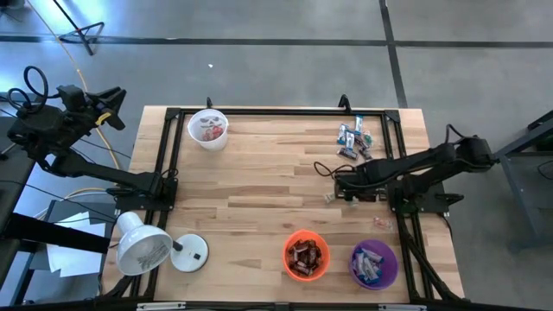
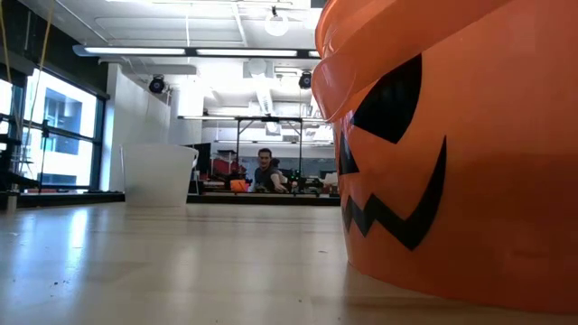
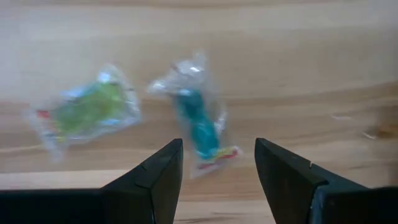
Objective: Organize candy in baskets
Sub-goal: Put the blue gummy into the white bucket
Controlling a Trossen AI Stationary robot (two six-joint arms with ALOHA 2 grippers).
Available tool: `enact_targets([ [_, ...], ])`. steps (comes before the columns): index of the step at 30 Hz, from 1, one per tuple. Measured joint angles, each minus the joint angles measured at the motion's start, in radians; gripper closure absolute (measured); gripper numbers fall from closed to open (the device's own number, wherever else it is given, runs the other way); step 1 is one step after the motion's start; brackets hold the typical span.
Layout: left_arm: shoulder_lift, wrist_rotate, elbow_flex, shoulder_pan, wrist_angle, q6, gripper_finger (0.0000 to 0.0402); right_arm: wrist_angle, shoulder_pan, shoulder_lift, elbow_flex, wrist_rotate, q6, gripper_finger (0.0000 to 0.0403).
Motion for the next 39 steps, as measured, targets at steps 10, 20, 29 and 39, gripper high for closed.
enact_targets([
  [10,0.000,-0.022,0.000,0.000,0.000,-0.001,0.0313,0.130,0.000,0.000,-0.085,-0.033,0.020,0.0217],
  [20,0.000,-0.025,0.000,0.000,0.000,0.001,0.0313,0.179,0.000,-0.007,-0.148,-0.041,0.091,0.0367],
  [29,0.000,0.015,0.000,-0.001,0.000,0.001,0.0313,0.181,0.000,-0.003,-0.049,-0.003,0.073,0.0397],
  [39,0.001,0.208,-0.147,-0.001,0.007,-0.068,0.0313,0.157,-0.002,-0.002,0.219,0.209,-0.009,0.0400],
])
